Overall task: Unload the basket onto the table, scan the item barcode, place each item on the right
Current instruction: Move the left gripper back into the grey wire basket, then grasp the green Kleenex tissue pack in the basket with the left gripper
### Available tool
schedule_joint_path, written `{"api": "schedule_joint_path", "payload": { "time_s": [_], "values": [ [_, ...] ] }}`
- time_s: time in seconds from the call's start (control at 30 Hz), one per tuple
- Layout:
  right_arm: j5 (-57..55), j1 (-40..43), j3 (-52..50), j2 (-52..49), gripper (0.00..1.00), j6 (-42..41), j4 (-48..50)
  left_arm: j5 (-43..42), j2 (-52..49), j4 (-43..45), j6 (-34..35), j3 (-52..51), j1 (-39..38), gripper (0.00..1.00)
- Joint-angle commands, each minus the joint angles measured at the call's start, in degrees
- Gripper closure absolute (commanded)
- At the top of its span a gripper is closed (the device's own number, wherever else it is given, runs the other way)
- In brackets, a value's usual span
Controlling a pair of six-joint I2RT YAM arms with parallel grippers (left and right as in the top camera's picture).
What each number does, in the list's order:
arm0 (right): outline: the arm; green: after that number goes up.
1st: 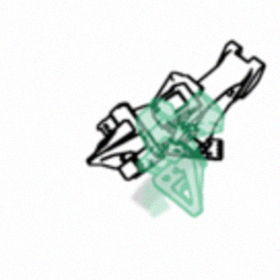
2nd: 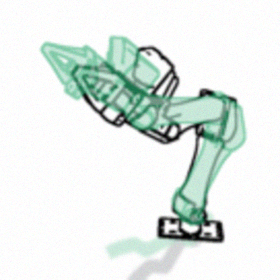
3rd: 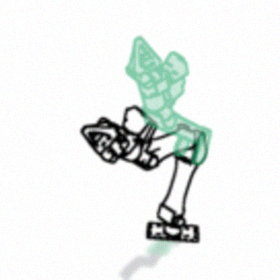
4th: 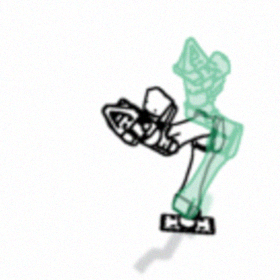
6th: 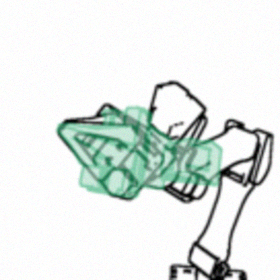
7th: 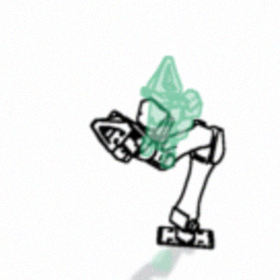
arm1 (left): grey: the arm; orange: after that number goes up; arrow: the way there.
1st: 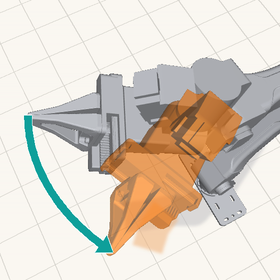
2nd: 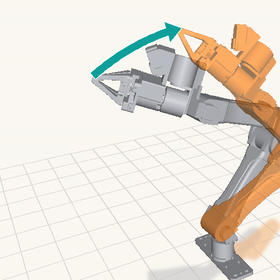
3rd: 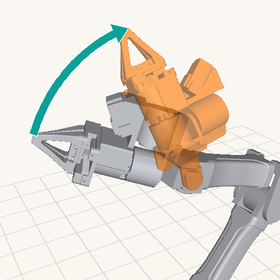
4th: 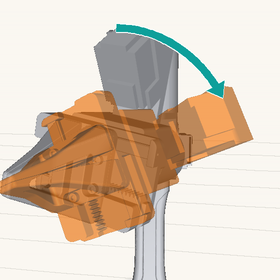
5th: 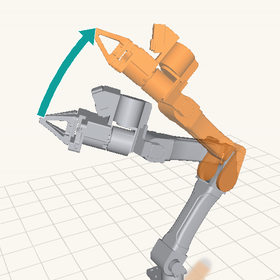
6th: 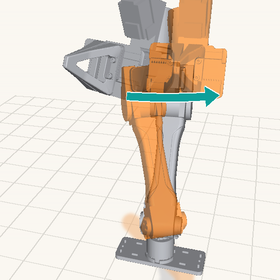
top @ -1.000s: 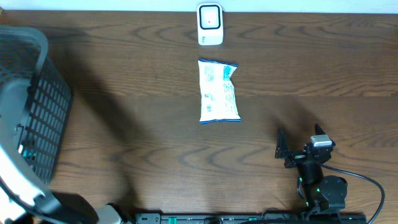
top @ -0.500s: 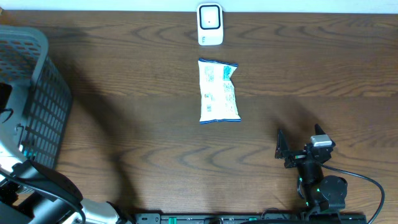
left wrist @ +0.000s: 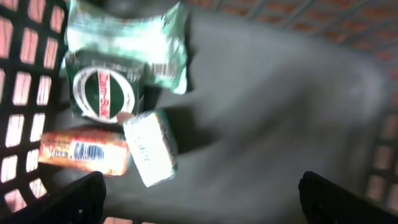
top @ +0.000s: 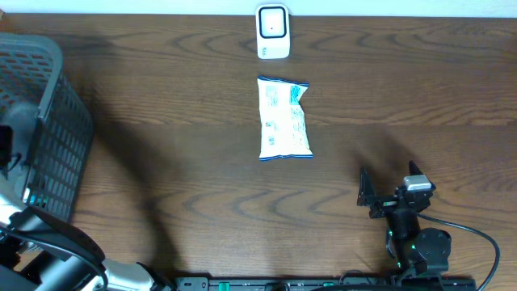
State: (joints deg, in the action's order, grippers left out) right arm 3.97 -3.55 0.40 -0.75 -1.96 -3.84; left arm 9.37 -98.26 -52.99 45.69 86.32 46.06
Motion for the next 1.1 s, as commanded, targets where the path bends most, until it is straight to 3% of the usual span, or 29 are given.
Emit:
{"api": "schedule_joint_path", "payload": {
  "time_s": [0.0, 0.5, 0.9, 1.07],
  "values": [
    [-0.44, 0.35, -0.09, -0.11, 0.01, -0.57, -0.24, 0.31, -0.68, 0.79, 3.04, -2.97, 0.0, 0.02],
    [-0.44, 0.35, -0.09, -0.11, 0.01, -0.57, -0.24, 3.78, -1.18, 2.54, 7.54, -6.62, 0.0, 0.02],
    [-0.44, 0.35, -0.09, -0.11, 0.01, -0.57, -0.26, 3.78, -9.99, 4.31, 8.22, -6.82, 0.42, 0.01],
    [-0.44, 0.35, -0.09, -0.11, 0.01, -0.57, -0.24, 3.76, -9.57, 5.14, 8.2, -6.8, 0.44, 0.13]
  ]
}}
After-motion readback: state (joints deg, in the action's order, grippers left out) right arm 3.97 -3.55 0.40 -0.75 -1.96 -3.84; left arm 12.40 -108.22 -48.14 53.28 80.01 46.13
